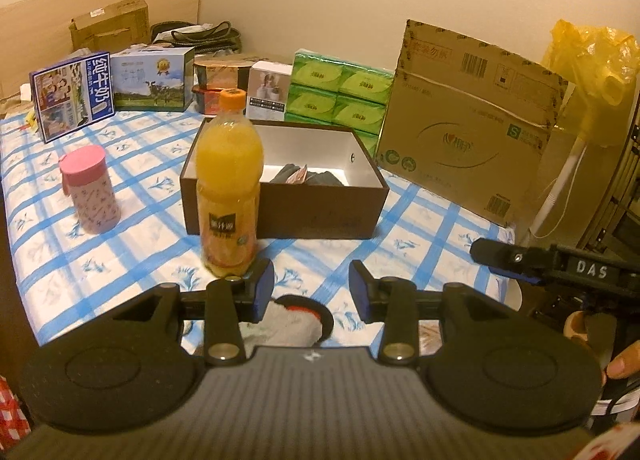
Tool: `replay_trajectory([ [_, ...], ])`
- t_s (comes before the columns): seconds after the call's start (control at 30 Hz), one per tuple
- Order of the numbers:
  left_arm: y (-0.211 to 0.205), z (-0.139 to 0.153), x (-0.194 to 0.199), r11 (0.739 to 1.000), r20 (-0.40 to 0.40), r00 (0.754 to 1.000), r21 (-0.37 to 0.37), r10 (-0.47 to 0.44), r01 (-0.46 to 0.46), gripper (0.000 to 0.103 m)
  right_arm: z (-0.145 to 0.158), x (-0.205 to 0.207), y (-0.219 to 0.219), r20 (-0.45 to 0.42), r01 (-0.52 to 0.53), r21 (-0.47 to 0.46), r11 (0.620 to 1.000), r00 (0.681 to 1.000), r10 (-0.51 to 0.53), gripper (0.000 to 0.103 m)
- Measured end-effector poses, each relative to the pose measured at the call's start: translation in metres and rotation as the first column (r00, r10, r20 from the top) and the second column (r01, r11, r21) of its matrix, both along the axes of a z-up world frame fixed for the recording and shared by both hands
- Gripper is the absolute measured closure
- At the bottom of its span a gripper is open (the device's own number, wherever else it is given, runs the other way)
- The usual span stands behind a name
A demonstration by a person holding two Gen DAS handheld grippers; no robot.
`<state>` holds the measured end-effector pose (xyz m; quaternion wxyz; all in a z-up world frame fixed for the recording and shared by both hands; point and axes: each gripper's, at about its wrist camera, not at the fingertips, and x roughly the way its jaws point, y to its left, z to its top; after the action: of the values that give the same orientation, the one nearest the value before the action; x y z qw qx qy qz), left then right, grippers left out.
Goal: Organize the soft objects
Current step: 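Move both open tools back over the cloth pile on the bed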
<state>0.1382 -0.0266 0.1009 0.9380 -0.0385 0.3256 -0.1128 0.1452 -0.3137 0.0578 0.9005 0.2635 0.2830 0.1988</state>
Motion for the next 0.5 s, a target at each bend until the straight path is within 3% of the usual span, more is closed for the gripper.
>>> replay_trajectory([
  [0.5,0.026,-0.013,-0.033,0.999,-0.026,0.999,-0.004,0.042,-0.043,0.065,-0.013,-0.03,0.022,-0.021,-0.024,-0.123,0.992,1.0,0.022,0.041],
])
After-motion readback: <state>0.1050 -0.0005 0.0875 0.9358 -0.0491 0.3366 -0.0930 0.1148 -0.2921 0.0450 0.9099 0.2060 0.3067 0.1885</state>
